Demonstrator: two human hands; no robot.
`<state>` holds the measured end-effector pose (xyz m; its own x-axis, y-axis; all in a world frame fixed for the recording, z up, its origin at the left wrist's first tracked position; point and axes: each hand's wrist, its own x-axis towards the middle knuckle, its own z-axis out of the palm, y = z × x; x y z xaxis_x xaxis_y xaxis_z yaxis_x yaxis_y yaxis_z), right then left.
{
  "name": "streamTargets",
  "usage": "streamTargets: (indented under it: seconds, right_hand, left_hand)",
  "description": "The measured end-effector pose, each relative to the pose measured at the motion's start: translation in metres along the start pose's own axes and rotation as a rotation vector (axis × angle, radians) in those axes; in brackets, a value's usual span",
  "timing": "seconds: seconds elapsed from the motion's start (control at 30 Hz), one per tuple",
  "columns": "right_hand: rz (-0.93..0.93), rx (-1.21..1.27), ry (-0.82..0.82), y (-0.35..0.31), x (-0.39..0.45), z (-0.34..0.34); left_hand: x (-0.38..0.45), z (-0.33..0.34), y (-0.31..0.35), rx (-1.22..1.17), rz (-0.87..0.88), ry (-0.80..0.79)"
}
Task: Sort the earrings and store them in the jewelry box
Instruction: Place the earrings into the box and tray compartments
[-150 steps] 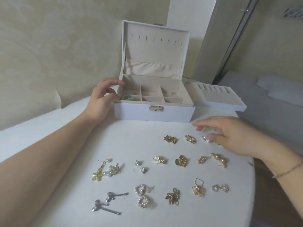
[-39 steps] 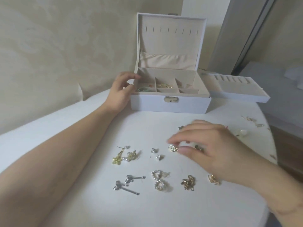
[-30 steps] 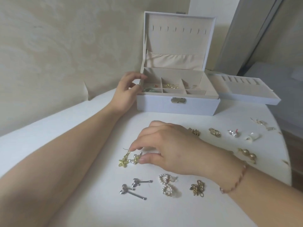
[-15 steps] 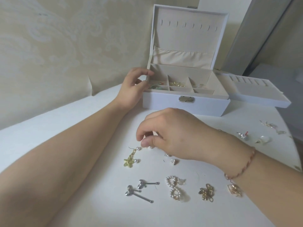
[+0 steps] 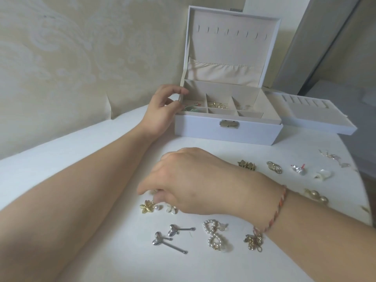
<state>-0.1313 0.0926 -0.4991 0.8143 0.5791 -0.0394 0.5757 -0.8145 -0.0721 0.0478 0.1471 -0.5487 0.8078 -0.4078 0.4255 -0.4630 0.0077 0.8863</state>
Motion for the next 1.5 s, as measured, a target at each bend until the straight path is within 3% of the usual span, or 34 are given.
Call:
streamTargets:
  seconds: [0.4,0.67,1.1,1.27,1.5]
  right_hand:
    - [0.055,0.104,-0.031,0.014,-0.024,0.002]
    - [0.064,0.382,0.025,0.016,-0.018,-0.009]
    - [0.027,0.230,-0.115,0.001,0.013,0.000]
    - [-0.058,0.145,-0.027,-0.006,0.011,0.004]
    - [-0.099,0.247,0.063,-0.002,0.002,0.006]
  left_hand:
    - [0.000,-0.001,-0.002,-0.007,-0.008,-0.008]
    - [0.001,0.000,-0.001,-0.010,0.000,-0.006]
    - [0.001,-0.001,-0.001,-0.004,0.009,-0.013]
    - [0.001,-0.001,-0.003,0.004,0.014,-0.012]
    - [0.000,-0.002,-0.002,0.002,0.011,-0.013]
